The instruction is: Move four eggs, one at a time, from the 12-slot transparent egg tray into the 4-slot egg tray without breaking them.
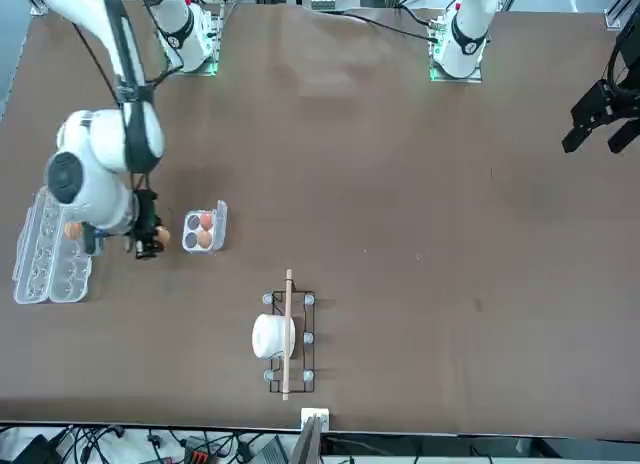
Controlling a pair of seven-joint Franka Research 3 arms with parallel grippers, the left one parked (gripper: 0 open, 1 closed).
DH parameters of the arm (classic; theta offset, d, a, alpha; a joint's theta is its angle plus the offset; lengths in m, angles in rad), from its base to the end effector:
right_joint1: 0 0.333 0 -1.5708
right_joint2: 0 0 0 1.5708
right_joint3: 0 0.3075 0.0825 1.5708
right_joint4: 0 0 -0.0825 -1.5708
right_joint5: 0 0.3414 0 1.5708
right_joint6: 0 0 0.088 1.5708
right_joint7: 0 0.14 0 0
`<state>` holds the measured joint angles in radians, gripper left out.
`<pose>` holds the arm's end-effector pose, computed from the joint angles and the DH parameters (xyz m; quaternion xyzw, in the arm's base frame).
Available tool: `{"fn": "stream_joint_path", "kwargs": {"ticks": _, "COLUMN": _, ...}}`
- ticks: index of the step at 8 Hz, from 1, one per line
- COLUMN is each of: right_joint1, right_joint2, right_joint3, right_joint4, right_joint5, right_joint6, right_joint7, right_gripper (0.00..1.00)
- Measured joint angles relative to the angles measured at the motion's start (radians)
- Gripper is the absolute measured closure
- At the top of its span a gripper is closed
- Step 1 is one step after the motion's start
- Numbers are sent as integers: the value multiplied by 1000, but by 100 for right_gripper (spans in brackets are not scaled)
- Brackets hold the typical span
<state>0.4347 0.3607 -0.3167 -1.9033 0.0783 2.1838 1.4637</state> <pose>0.5727 0.0804 0.2997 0.7716 -0.6349 -0.0042 0.0384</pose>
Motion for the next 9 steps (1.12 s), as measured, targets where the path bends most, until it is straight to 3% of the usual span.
{"fn": "stream_joint_path", "kwargs": {"ticks": 3, "right_joint1": 49, "right_joint2": 35, "right_joint3": 0, "right_joint4": -13, "right_joint5": -59, "right_joint6": 10, "right_joint7": 117, "right_gripper": 43}}
{"fn": "stream_joint_path", "kwargs": {"ticks": 9, "right_joint1": 67, "right_joint2": 79, "right_joint3": 0, "right_joint4": -28, "right_joint5": -69, "right_joint6": 20, "right_joint7": 158, "right_gripper": 43}}
